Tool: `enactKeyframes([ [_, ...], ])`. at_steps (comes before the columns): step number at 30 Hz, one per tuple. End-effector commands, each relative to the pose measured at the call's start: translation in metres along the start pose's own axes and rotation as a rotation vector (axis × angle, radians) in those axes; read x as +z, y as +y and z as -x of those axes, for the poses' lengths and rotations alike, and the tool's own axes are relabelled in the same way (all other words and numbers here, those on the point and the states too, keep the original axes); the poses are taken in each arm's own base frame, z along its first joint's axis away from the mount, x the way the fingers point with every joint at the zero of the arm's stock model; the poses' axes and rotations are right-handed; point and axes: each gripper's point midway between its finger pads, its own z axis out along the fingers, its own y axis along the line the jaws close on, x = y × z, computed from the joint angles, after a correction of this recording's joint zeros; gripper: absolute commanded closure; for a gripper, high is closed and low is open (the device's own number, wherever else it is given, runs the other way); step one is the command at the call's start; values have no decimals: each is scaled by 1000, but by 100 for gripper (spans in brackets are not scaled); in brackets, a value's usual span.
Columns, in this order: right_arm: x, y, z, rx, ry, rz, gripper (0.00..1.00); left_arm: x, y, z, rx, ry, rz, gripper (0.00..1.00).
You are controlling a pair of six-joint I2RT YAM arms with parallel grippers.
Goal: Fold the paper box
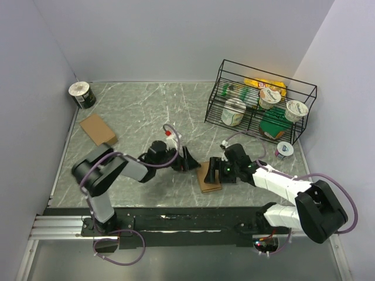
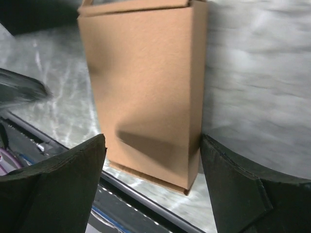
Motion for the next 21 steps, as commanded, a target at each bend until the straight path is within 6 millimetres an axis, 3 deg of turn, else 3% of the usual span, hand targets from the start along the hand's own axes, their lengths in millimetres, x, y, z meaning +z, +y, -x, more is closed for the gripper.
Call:
enactKeyframes([
  [1,12,26,20,13,-74,47,15,-26,3,57,192,-95,161,7],
  [3,22,33,22,6,-76,37,16,-52,19,68,224,-90,290,2],
  [4,24,45,34,-6,-103,60,16,-62,27,82,233,-120,365,1],
  [5,27,54,36,-21,-103,67,16,-76,33,94,236,-145,422,4],
  [6,36,56,36,-28,-87,58,16,-91,25,111,272,-196,456,4],
  [8,42,78,54,-50,-111,86,16,-124,35,133,255,-238,579,4],
  [9,55,80,49,-64,-78,73,16,-140,22,147,262,-290,570,4],
  [10,57,95,63,-76,-98,93,16,-151,17,153,247,-303,570,4],
  [11,70,99,64,-79,-88,96,17,-168,18,167,218,-353,587,4],
  [13,77,124,77,-101,-109,130,18,-190,-6,188,223,-434,561,4],
  [15,91,138,73,-125,-88,136,18,-210,-12,195,215,-455,584,4],
  [16,93,155,83,-130,-107,165,17,-217,-21,203,232,-467,583,4],
  [18,106,169,84,-123,-101,186,17,-228,-18,201,249,-427,625,4],
  [19,107,188,91,-132,-119,217,17,-233,-24,208,265,-430,631,4],
  [21,123,197,91,-123,-109,220,17,-242,-24,210,282,-425,651,4],
])
